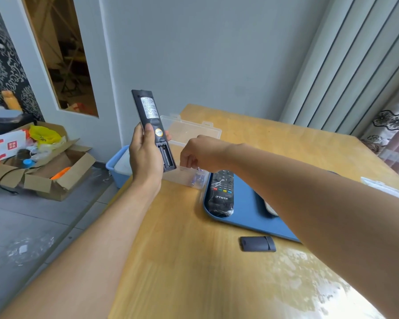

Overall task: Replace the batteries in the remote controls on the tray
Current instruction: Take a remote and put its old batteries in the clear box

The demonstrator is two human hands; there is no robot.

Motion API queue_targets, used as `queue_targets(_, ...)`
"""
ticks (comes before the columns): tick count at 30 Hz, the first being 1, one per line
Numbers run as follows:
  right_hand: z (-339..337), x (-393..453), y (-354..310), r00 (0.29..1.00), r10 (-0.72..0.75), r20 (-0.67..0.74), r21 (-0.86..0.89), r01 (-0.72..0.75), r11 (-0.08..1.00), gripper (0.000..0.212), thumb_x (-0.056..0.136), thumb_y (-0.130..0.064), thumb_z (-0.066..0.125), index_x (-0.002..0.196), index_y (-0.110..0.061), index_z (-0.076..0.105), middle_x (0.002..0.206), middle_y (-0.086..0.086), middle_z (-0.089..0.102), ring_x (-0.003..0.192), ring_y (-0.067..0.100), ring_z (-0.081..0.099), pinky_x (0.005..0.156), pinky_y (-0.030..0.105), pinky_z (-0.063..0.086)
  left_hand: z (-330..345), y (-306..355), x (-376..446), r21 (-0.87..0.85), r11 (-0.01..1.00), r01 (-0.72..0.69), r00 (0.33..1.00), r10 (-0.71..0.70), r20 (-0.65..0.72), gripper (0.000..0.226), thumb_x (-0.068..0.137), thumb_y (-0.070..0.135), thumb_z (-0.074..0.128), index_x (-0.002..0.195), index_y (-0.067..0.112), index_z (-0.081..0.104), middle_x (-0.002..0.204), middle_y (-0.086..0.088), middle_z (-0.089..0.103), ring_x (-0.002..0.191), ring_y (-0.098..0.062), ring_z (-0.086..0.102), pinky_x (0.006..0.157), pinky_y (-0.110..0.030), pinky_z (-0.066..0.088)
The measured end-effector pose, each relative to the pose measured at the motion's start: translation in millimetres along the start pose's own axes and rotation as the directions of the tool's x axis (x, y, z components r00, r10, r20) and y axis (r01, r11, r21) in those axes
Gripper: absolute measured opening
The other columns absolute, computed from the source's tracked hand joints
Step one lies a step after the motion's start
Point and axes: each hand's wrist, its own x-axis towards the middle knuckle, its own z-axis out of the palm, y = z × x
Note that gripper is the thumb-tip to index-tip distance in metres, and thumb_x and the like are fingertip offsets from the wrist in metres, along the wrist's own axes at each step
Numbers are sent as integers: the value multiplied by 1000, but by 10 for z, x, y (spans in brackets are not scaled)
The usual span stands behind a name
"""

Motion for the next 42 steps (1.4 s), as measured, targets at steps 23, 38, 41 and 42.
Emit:
queue_targets(23,0,97,-55,988,-1,156,-204,33,978,50,95,3,45,119,-30,72,112,0,63,98,23,60,77,32,51,4,32,-22,49,999,-11,1000,11,5,24,110,33,40,97,38,59,82,10,75,88,-12,75,69,-27,56)
queue_targets(38,-67,1,119,999,42,16,-160,-39,986,35,97,1,53,116,-19,74,108,-2,73,101,16,64,81,28,51,1,33,-37,39,999,-2,1000,2,9,23,110,32,39,101,36,60,87,4,74,86,-14,74,70,-28,56)
queue_targets(41,-239,-209,222,991,49,-127,-83,-60,995,26,98,-13,59,116,-25,74,108,-7,72,99,8,56,80,23,42,8,72,-123,62,993,-103,994,101,31,23,110,30,38,102,32,60,92,2,74,86,-17,75,73,-32,56)
queue_targets(42,-280,-312,283,983,65,-173,-65,-77,995,25,98,-15,60,115,-26,74,107,-7,70,99,10,56,79,25,43,6,80,-177,84,980,-181,983,177,54,23,110,30,37,103,29,59,92,4,73,85,-20,75,73,-34,56)
